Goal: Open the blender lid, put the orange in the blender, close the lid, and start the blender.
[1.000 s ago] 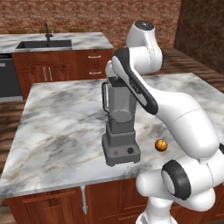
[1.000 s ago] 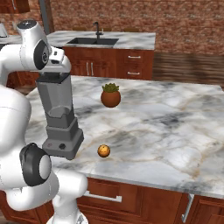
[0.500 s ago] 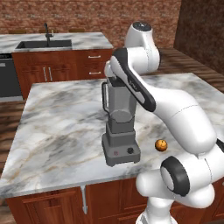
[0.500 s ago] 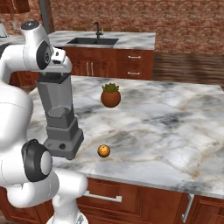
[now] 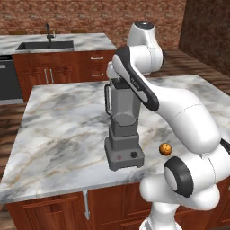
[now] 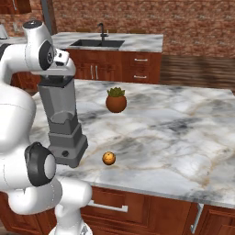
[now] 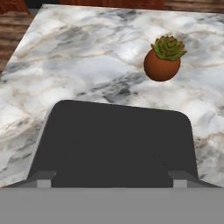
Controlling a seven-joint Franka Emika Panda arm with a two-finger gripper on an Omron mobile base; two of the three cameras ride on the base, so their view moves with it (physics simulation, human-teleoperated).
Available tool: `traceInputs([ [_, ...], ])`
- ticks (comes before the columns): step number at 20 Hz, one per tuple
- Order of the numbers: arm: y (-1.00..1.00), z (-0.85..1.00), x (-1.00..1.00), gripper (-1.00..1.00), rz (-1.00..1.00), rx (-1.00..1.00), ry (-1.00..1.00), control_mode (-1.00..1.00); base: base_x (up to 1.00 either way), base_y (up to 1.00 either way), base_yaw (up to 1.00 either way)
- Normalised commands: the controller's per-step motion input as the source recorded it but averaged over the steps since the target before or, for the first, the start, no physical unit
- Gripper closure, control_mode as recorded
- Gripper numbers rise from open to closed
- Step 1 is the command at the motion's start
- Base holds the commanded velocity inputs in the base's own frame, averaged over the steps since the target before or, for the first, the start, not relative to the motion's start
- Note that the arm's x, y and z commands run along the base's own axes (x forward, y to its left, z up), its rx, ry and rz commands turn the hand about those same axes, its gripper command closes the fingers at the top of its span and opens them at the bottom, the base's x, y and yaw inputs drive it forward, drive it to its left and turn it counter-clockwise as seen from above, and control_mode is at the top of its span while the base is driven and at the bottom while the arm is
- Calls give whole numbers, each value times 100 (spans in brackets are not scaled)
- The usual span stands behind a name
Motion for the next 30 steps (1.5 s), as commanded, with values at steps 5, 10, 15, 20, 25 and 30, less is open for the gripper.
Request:
traceInputs([
  [5,0,15,0,100,0,0,0,-100,0,0,0],
  [10,-4,79,-6,100,0,0,-12,-100,0,0,0],
  [15,-33,78,-28,100,0,0,-18,-100,0,0,0],
  [20,-92,11,-41,100,0,0,-10,-100,0,0,0],
  [25,-100,-55,-48,100,0,0,0,-100,0,0,0],
  [30,-100,-93,-22,100,-1,0,2,-100,0,0,0],
])
